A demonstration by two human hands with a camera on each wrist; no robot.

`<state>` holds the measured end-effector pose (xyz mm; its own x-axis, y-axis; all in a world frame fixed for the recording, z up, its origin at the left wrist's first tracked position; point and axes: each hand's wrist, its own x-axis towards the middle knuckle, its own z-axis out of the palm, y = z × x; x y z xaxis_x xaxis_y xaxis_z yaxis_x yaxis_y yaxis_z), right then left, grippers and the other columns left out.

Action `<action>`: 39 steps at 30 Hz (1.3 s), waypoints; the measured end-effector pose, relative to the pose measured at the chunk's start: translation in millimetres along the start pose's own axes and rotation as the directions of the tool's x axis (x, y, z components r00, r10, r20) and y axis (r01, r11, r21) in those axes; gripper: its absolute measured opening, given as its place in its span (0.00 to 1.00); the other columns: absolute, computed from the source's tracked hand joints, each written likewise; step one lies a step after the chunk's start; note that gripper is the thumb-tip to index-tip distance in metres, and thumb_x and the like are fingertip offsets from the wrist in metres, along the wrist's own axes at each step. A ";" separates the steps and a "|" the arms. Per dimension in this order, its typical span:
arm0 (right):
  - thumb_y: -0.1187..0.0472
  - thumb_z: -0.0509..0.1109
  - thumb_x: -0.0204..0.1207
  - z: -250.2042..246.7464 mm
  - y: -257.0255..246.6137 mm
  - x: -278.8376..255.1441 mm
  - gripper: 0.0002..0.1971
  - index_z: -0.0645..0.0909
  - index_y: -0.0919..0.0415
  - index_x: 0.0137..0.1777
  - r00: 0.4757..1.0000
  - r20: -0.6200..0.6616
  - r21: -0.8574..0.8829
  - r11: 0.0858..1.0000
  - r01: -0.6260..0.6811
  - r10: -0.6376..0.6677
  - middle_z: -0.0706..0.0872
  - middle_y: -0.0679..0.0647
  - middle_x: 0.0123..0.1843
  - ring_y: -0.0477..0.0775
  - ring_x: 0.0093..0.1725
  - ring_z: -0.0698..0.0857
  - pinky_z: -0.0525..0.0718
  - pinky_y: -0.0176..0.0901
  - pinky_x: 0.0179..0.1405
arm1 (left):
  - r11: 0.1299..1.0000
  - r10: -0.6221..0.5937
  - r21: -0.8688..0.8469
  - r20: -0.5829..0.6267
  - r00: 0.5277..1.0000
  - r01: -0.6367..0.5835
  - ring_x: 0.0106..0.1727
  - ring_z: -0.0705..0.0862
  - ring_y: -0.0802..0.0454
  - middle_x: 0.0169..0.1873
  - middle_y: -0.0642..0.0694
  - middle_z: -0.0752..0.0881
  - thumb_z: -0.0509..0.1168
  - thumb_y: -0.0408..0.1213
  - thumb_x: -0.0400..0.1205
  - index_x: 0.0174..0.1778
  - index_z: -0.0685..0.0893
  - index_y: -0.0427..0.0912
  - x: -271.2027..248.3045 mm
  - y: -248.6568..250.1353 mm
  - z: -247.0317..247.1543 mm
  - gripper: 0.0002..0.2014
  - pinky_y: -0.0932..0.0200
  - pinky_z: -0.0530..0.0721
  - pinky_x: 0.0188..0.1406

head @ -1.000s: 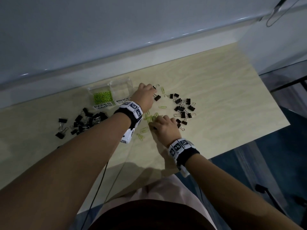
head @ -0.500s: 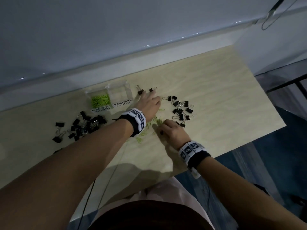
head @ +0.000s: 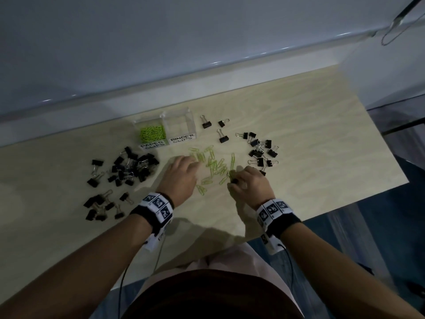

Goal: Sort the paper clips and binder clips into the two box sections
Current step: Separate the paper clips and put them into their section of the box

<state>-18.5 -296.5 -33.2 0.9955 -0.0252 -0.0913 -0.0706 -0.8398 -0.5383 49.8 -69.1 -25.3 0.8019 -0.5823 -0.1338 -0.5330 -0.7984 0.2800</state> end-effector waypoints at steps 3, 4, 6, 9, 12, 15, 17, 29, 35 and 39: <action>0.65 0.74 0.67 10.5 -9.6 -1.3 0.05 0.84 0.67 0.39 0.999 -0.041 0.023 1.000 -0.004 0.005 0.81 0.61 0.36 0.62 0.33 0.81 0.80 0.42 0.28 | 0.984 -0.162 -0.066 0.046 0.986 0.165 0.74 0.64 0.40 0.74 0.38 0.68 0.63 0.49 0.80 0.77 0.65 0.37 -13.2 -12.3 5.9 0.32 0.46 0.66 0.77; 0.64 0.72 0.68 12.3 -11.5 -1.5 0.05 0.84 0.67 0.38 0.999 -0.050 0.024 1.000 0.016 -0.015 0.81 0.61 0.35 0.62 0.32 0.81 0.81 0.43 0.27 | 0.983 -0.169 -0.063 0.069 0.983 0.173 0.76 0.62 0.40 0.76 0.38 0.65 0.62 0.52 0.80 0.78 0.61 0.36 -13.3 -14.5 7.9 0.35 0.47 0.63 0.78; 0.58 0.66 0.70 11.2 -14.5 -1.1 0.10 0.83 0.66 0.39 0.997 -0.041 0.037 0.998 0.060 -0.058 0.81 0.60 0.37 0.61 0.33 0.80 0.82 0.46 0.27 | 0.988 -0.132 -0.063 0.082 0.988 0.138 0.78 0.59 0.40 0.79 0.38 0.61 0.61 0.54 0.81 0.80 0.57 0.36 -5.8 -12.4 10.3 0.38 0.47 0.59 0.80; 0.58 0.67 0.72 -2.1 -9.8 5.1 0.08 0.82 0.64 0.41 0.993 -0.116 0.057 0.998 0.021 -0.014 0.81 0.58 0.40 0.56 0.36 0.80 0.82 0.45 0.31 | 0.997 -0.048 -0.050 0.076 0.996 0.052 0.81 0.57 0.40 0.81 0.39 0.57 0.60 0.55 0.81 0.81 0.55 0.39 18.2 -0.7 11.4 0.38 0.45 0.56 0.81; 0.64 0.71 0.71 -13.7 9.9 14.6 0.06 0.82 0.64 0.46 0.965 -0.193 0.033 0.984 -0.173 0.176 0.82 0.59 0.47 0.60 0.45 0.81 0.85 0.54 0.43 | 0.999 -0.041 0.003 0.137 0.990 0.041 0.82 0.52 0.40 0.83 0.43 0.52 0.56 0.58 0.82 0.82 0.51 0.48 38.1 10.0 16.1 0.36 0.41 0.55 0.81; 0.66 0.71 0.70 -17.9 17.9 20.3 0.08 0.83 0.66 0.48 0.968 -0.168 -0.065 0.977 -0.202 0.189 0.82 0.65 0.49 0.69 0.49 0.79 0.83 0.59 0.45 | 0.999 -0.045 0.031 0.166 0.985 0.040 0.83 0.49 0.42 0.83 0.46 0.50 0.53 0.59 0.82 0.82 0.53 0.51 36.5 16.8 20.1 0.33 0.43 0.53 0.82; 0.69 0.70 0.70 -14.1 13.1 25.1 0.08 0.84 0.68 0.49 0.985 -0.141 -0.081 0.990 -0.114 0.102 0.82 0.65 0.48 0.68 0.48 0.80 0.84 0.59 0.45 | 1.000 -0.008 0.029 0.143 0.990 0.004 0.82 0.51 0.43 0.83 0.47 0.52 0.53 0.55 0.83 0.81 0.56 0.49 22.4 16.6 19.9 0.31 0.44 0.54 0.82; 0.69 0.64 0.74 41.8 -75.7 39.8 0.10 0.83 0.67 0.53 0.987 0.162 0.010 1.000 -0.008 0.006 0.75 0.64 0.56 0.65 0.51 0.78 0.83 0.52 0.52 | 0.906 -0.352 -0.237 0.042 0.935 0.352 0.72 0.66 0.41 0.70 0.39 0.68 0.70 0.47 0.76 0.77 0.64 0.40 -62.9 -22.0 7.2 0.36 0.49 0.71 0.71; 0.66 0.69 0.73 21.9 -55.3 21.5 0.15 0.81 0.66 0.60 0.997 0.081 0.029 0.999 -0.019 0.017 0.77 0.64 0.59 0.62 0.51 0.82 0.87 0.54 0.51 | 0.835 -0.416 -0.365 0.068 0.907 0.411 0.71 0.68 0.44 0.68 0.40 0.69 0.73 0.42 0.75 0.76 0.66 0.39 -53.4 -24.0 12.7 0.35 0.51 0.71 0.71; 0.51 0.82 0.60 8.9 -30.2 2.9 0.36 0.74 0.62 0.67 0.979 0.108 -0.080 0.983 -0.163 0.171 0.71 0.65 0.64 0.64 0.60 0.74 0.82 0.57 0.59 | 0.864 -0.350 -0.349 0.100 0.932 0.362 0.70 0.67 0.45 0.67 0.42 0.69 0.75 0.44 0.71 0.76 0.67 0.40 -42.5 -23.0 12.2 0.38 0.52 0.70 0.72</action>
<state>-14.1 -266.3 -24.6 0.9561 -0.1101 -0.2717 -0.2267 -0.8652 -0.4473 24.7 -27.8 -37.7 0.9066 -0.2785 -0.3172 -0.0765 -0.8474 0.5253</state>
